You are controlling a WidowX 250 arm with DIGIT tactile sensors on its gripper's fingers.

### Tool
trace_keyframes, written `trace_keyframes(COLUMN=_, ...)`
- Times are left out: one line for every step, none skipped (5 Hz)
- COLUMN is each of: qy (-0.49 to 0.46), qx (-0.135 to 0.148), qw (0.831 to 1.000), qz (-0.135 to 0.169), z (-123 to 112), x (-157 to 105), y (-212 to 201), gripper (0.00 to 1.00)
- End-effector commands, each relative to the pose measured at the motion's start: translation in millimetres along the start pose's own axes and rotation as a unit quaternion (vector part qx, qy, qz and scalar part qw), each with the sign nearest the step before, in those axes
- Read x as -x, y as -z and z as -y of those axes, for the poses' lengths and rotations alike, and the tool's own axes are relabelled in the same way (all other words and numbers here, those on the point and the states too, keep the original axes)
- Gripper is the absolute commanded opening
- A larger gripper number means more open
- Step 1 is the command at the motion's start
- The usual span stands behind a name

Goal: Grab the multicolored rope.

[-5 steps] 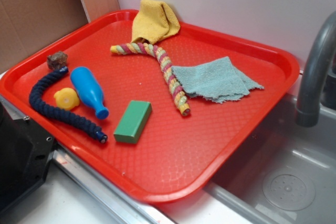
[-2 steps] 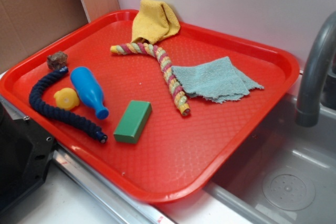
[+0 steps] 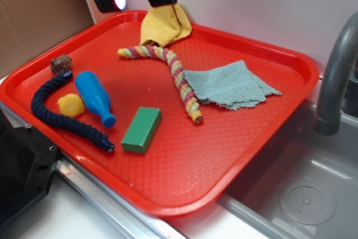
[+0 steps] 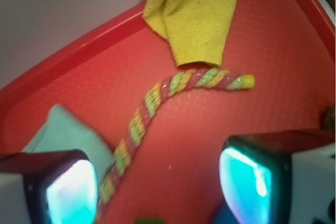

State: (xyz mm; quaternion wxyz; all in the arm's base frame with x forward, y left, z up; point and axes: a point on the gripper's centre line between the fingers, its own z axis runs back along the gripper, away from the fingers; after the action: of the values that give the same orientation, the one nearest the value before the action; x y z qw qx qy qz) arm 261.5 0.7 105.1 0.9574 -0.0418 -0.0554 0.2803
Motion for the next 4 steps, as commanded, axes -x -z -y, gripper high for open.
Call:
trace_keyframes(qy=0.004, qx=-0.021, qw=1.000, qz=-0.007, z=13, x=-21, y=53, gripper=1.00)
trace_keyframes(qy=0.004, qx=-0.030, qw=0.999, qz=-0.013, z=25, x=-27, y=69, gripper=1.00)
trace_keyframes(qy=0.001, qx=-0.048, qw=0.999, qz=-0.023, z=26, x=-25, y=85, gripper=1.00)
trace_keyframes(qy=0.003, qx=-0.056, qw=0.998, qz=-0.036, z=18, x=-14, y=93, gripper=0.95)
